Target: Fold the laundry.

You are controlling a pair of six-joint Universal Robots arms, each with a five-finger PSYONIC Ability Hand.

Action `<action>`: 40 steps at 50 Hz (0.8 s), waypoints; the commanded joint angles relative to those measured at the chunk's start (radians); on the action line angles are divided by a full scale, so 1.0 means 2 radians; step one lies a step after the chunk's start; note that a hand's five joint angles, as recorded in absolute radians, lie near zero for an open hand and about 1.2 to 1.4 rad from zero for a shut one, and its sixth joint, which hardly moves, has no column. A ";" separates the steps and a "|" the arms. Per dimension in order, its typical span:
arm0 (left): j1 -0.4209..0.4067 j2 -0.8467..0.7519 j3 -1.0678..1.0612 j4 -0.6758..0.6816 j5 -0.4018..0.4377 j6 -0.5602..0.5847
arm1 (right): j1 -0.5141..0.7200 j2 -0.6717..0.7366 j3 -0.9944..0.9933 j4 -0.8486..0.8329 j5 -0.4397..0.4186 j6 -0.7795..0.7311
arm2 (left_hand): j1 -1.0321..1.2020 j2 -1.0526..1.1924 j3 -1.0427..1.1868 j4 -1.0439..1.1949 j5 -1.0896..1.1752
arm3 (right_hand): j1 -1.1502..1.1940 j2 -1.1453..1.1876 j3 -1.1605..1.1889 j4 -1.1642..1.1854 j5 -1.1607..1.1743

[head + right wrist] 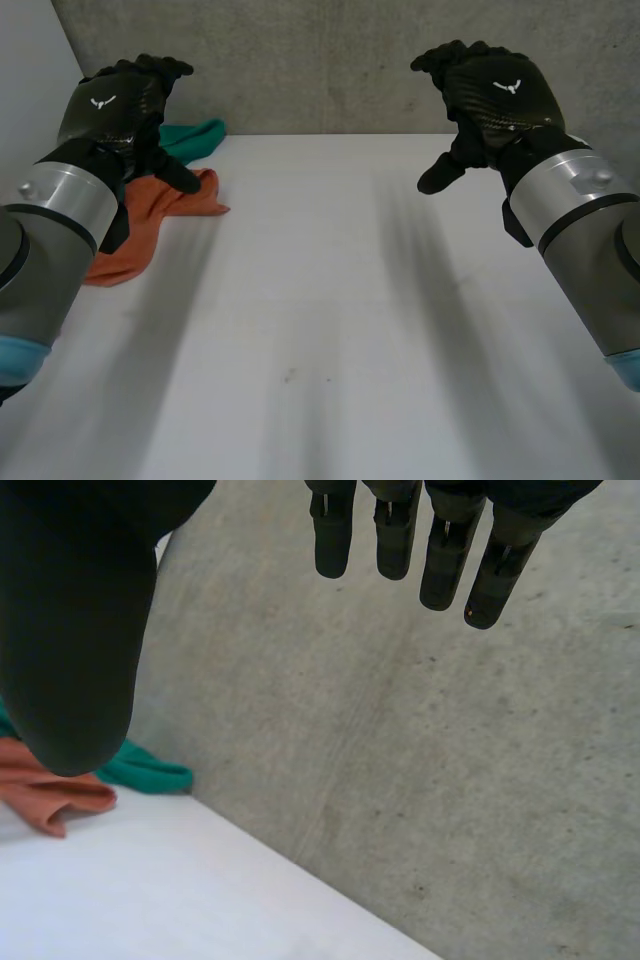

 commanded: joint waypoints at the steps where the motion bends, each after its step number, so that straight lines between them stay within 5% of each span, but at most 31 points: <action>1: 0.027 -0.050 0.045 -0.068 -0.005 0.097 | 0.001 0.026 -0.017 0.039 -0.022 -0.050 | 0.019 0.019 0.017 0.020 0.012 | -0.009 -0.024 -0.018 -0.027 -0.008; 18: 0.140 -0.230 0.126 -0.077 -0.005 0.260 | 0.017 0.102 -0.047 0.096 -0.025 -0.115 | 0.019 0.019 0.017 0.020 0.012 | -0.009 -0.024 -0.018 -0.027 -0.008; 31: 0.169 -0.355 0.203 -0.074 0.023 0.282 | 0.019 0.109 -0.041 0.093 -0.024 -0.115 | 0.060 0.060 0.058 0.061 0.053 | -0.009 -0.024 -0.018 -0.027 -0.008; 35: 0.170 -0.375 0.224 -0.066 0.018 0.291 | 0.019 0.110 -0.041 0.093 -0.024 -0.116 | 0.230 0.230 0.228 0.231 0.223 | -0.009 -0.024 -0.018 -0.027 -0.008; 37: 0.169 -0.379 0.230 -0.060 0.015 0.292 | 0.019 0.110 -0.041 0.092 -0.024 -0.116 | 0.405 0.405 0.403 0.407 0.398 | -0.009 -0.024 -0.018 -0.027 -0.008; 38: 0.167 -0.378 0.233 -0.054 0.008 0.290 | 0.019 0.110 -0.041 0.092 -0.024 -0.116 | 0.595 0.595 0.593 0.596 0.588 | -0.009 -0.024 -0.018 -0.027 -0.008; 40: 0.162 -0.378 0.233 -0.046 0.000 0.289 | 0.019 0.110 -0.042 0.092 -0.024 -0.116 | 0.597 0.597 0.595 0.598 0.590 | -0.009 -0.024 -0.018 -0.027 -0.008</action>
